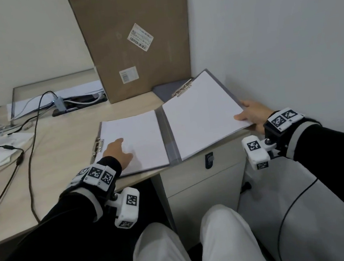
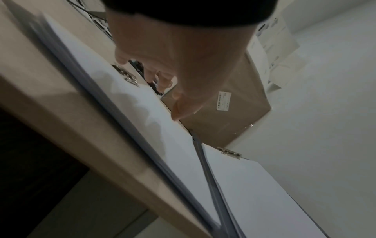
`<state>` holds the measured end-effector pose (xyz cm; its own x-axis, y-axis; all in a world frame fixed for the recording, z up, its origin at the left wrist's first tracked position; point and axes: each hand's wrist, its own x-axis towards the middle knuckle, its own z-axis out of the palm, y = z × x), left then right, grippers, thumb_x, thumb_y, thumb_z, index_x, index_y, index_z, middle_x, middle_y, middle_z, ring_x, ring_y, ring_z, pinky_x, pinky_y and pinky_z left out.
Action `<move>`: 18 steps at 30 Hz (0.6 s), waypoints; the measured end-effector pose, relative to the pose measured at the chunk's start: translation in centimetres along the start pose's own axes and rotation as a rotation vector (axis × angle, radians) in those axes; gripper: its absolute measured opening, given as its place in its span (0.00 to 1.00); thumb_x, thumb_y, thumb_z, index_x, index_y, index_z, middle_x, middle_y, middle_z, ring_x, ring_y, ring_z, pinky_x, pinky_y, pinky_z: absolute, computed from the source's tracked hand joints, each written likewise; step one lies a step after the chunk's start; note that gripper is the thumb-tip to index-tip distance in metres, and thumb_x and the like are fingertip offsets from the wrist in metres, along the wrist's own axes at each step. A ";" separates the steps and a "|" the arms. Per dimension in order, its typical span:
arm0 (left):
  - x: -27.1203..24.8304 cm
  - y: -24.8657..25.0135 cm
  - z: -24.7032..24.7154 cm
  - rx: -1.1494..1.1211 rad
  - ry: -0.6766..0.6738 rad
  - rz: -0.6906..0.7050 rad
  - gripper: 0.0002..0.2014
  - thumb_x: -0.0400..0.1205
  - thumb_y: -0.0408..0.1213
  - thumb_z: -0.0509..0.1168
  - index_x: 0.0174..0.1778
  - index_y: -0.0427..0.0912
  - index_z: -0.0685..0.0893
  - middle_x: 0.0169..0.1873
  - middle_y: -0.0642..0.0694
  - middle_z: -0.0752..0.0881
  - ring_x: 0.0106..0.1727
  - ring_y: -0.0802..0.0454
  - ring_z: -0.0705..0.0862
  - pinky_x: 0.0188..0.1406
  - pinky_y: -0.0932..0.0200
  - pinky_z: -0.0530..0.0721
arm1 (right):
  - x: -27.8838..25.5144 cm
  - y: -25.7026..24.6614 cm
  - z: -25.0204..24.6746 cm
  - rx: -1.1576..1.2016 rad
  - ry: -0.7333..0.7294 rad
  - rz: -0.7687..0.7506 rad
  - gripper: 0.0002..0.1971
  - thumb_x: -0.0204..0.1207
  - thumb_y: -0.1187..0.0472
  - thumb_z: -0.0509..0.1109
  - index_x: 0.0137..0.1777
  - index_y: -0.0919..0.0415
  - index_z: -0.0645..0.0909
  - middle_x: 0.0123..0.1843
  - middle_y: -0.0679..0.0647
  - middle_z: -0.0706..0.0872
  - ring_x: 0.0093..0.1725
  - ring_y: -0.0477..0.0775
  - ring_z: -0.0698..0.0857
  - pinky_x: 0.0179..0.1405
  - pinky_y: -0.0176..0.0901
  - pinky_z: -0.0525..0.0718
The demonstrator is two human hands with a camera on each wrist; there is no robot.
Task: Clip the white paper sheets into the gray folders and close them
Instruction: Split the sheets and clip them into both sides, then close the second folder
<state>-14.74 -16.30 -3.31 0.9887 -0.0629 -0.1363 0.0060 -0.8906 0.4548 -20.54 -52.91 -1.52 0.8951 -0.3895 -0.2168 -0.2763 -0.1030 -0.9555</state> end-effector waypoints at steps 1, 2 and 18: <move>0.5 -0.4 -0.2 0.010 0.028 -0.049 0.32 0.81 0.37 0.62 0.82 0.38 0.59 0.81 0.37 0.63 0.80 0.39 0.66 0.76 0.49 0.67 | 0.4 -0.2 -0.2 -0.005 0.005 0.004 0.30 0.75 0.78 0.63 0.76 0.56 0.73 0.68 0.59 0.83 0.66 0.65 0.82 0.60 0.52 0.82; 0.9 -0.7 -0.5 0.019 0.053 -0.102 0.32 0.81 0.37 0.62 0.81 0.38 0.60 0.79 0.36 0.65 0.78 0.37 0.68 0.74 0.47 0.71 | 0.8 -0.2 -0.3 -0.007 0.014 0.010 0.30 0.74 0.78 0.63 0.75 0.57 0.73 0.67 0.59 0.83 0.65 0.64 0.82 0.59 0.52 0.82; 3.8 -2.5 -6.1 -0.430 0.136 -0.459 0.19 0.78 0.42 0.67 0.50 0.25 0.80 0.46 0.29 0.84 0.41 0.39 0.80 0.33 0.55 0.76 | 3.1 0.0 -0.3 0.047 -0.069 0.107 0.25 0.79 0.75 0.59 0.72 0.52 0.74 0.62 0.54 0.82 0.50 0.51 0.82 0.40 0.41 0.80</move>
<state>-10.10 -11.54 0.36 0.8813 0.3642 -0.3010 0.4646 -0.5513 0.6930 -17.86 -54.37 -2.16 0.8839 -0.3320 -0.3294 -0.3558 -0.0203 -0.9343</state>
